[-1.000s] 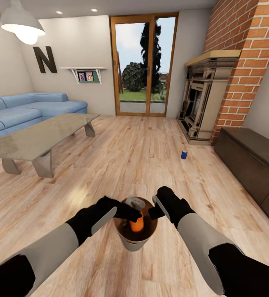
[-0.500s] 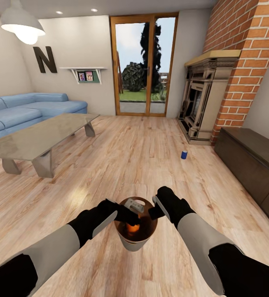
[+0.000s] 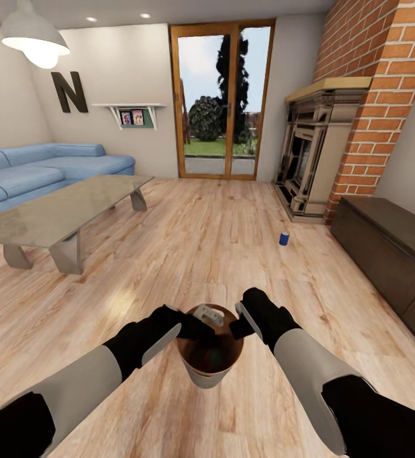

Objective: Put the three can of soda from the living room inside the tash can in the kitchen.

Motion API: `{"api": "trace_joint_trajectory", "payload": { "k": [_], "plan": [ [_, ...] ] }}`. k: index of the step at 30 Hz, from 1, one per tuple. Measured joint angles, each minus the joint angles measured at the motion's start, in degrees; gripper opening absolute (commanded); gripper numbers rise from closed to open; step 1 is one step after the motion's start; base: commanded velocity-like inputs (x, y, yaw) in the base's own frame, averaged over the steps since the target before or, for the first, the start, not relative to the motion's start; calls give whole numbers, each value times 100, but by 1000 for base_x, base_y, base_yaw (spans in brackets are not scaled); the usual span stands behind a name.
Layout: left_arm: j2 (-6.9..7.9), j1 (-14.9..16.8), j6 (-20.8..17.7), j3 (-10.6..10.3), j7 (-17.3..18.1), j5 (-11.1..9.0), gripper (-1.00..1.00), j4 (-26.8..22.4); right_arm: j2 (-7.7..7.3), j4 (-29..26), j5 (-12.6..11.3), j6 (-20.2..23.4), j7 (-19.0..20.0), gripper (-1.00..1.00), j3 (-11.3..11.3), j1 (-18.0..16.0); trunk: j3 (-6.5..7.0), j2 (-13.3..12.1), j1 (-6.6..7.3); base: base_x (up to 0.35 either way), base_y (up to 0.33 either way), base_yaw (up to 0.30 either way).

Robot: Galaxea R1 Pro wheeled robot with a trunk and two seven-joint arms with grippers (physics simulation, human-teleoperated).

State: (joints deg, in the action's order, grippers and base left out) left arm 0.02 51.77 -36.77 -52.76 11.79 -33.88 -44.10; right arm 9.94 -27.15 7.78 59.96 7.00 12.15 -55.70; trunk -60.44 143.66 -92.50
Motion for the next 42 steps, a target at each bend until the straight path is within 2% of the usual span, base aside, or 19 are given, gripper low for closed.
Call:
{"api": "trace_joint_trajectory", "payload": {
  "k": [4,5,6,9,12,14,15,17,18,19,21,22,27,29,35,42],
  "plan": [
    [102,-17,-68,27,21,3,100,-632,-8,17,7,0,-3,-100,0,0,0,0,0,0,0,0],
    [419,-52,-170,42,31,8,100,-1214,-9,24,-1,0,-3,-100,1,0,0,0,0,0,0,0],
    [634,-65,-210,50,35,-6,100,-1522,-13,29,-11,0,-2,-100,-1,0,0,0,0,0,0,0],
    [965,-77,-242,60,48,-39,100,-1906,-18,33,-1,0,-4,-100,-1,0,0,0,0,0,0,0],
    [1626,-84,-225,139,322,-143,100,-2395,-25,36,7,0,-4,-100,2,0,0,0,0,0,0,0],
    [1826,-94,-206,269,451,-227,100,-2466,-30,36,1,0,-4,-100,2,0,0,0,0,0,0,0],
    [2047,-174,-157,574,577,-300,100,-2514,-37,37,-11,0,-2,-100,4,0,0,0,0,0,0,0],
    [2180,-288,-108,861,636,-352,100,-2534,-44,37,-3,0,-4,-100,6,0,0,0,0,0,0,0],
    [2298,-729,166,1565,706,-305,100,-2540,-56,36,-11,0,-6,-100,4,0,-1,0,-1,0,0,0],
    [2341,-990,422,1766,633,-183,100,-2534,-61,36,-1,0,-9,-100,1,0,-1,0,-1,0,0,0],
    [2357,-1256,767,1902,462,49,100,-2528,-65,37,23,-1,-13,-100,-4,3,-1,0,0,0,0,0],
    [2365,-1515,1121,2034,254,261,100,-2490,-70,36,20,-1,-10,-100,-13,5,-1,0,-1,0,0,0],
    [2371,-2112,1900,2408,-105,537,100,-2120,-138,20,-48,2,4,-100,-44,20,0,0,0,3,0,0],
    [2403,-2047,1860,2382,-116,544,100,-2186,-169,112,3,-66,-67,-100,38,91,-1,0,-1,7,0,0],
    [2400,-1903,1861,2381,-118,546,100,-2207,-169,152,594,-57,-60,-100,32,144,-1,0,-1,7,0,0],
    [2400,-1903,1861,2380,-118,546,100,-2207,-169,152,893,-56,-55,-100,29,144,-1,0,-1,7,0,0]
  ]
}}
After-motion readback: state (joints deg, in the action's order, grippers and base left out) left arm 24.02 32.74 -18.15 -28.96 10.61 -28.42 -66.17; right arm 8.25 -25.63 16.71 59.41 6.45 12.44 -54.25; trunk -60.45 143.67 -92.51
